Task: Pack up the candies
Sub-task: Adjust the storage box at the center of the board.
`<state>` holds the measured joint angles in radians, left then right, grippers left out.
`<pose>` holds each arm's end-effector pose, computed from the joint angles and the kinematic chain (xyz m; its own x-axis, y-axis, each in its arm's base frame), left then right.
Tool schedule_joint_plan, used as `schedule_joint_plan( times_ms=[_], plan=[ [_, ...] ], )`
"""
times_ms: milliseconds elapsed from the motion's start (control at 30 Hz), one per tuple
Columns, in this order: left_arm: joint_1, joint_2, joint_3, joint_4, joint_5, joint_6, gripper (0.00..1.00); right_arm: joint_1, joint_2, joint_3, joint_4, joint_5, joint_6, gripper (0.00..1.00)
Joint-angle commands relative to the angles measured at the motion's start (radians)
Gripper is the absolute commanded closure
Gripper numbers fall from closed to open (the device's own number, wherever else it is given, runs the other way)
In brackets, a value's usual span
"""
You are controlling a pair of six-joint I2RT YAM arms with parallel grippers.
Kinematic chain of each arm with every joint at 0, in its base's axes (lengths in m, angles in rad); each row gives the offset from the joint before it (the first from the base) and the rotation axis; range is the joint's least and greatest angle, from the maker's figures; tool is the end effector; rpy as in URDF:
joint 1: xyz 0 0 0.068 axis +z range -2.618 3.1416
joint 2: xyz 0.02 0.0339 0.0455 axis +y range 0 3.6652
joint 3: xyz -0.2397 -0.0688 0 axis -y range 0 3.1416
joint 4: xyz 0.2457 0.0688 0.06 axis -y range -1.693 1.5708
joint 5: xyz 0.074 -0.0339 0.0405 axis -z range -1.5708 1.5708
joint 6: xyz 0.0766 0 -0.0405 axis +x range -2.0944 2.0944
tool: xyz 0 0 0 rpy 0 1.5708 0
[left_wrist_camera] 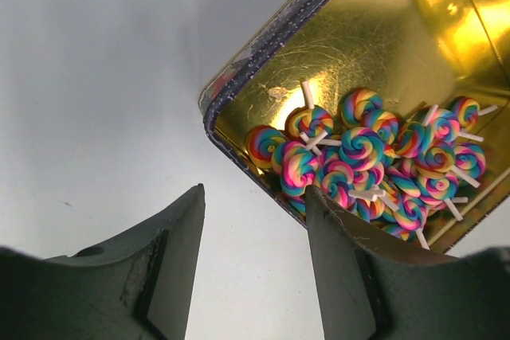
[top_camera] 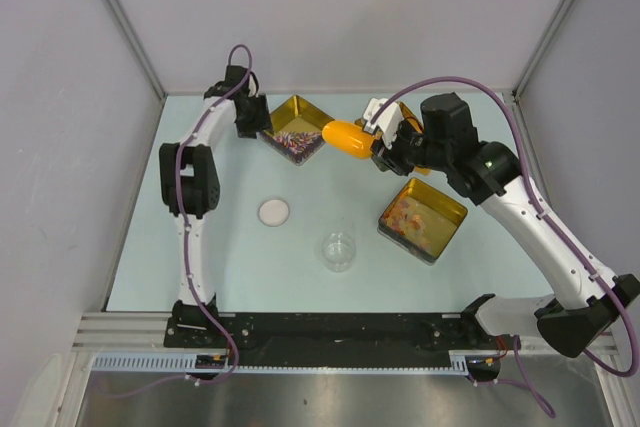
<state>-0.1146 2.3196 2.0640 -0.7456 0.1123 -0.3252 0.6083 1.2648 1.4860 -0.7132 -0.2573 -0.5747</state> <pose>0.5127 -0.0676 0.1586 -0.8482 -0.2219 -0.4809 -0.1027 0.9597 -0.2617 0.2390 0.1902 0.3846 0.0751 -0.5883 -0.8051 -0.8291 0.4118 -0.3782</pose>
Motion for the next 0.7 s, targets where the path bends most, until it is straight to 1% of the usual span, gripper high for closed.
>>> schedule_joint_plan(
  times_ms=[0, 67, 133, 200, 300, 600, 633, 667],
  plan=[
    [0.001, 0.032, 0.062, -0.015, -0.011, -0.009, 0.42, -0.002, -0.008, 0.002, 0.037, -0.02, 0.019, 1.0],
    [0.001, 0.04, 0.074, -0.017, -0.019, -0.008, 0.43, -0.002, -0.01, 0.0, 0.038, -0.022, 0.019, 1.0],
    [0.001, 0.05, 0.084, -0.021, -0.019, -0.006, 0.51, -0.002, -0.008, -0.003, 0.04, -0.023, 0.021, 1.0],
    [0.001, 0.058, 0.09, -0.023, -0.019, -0.006, 0.56, -0.002, -0.008, -0.006, 0.04, -0.023, 0.019, 1.0],
    [0.001, 0.064, 0.099, -0.024, -0.026, -0.002, 0.6, -0.002, -0.01, -0.006, 0.038, -0.023, 0.019, 1.0],
    [0.004, 0.064, 0.102, -0.031, -0.017, 0.037, 0.65, -0.002, -0.016, -0.007, 0.037, -0.03, 0.021, 1.0],
    [0.004, 0.063, 0.1, -0.035, -0.017, 0.04, 0.67, -0.002, -0.021, -0.007, 0.037, -0.033, 0.021, 1.0],
    [0.004, 0.061, 0.1, -0.035, -0.019, 0.046, 0.71, -0.001, -0.021, -0.007, 0.037, -0.031, 0.021, 1.0]
  ],
)
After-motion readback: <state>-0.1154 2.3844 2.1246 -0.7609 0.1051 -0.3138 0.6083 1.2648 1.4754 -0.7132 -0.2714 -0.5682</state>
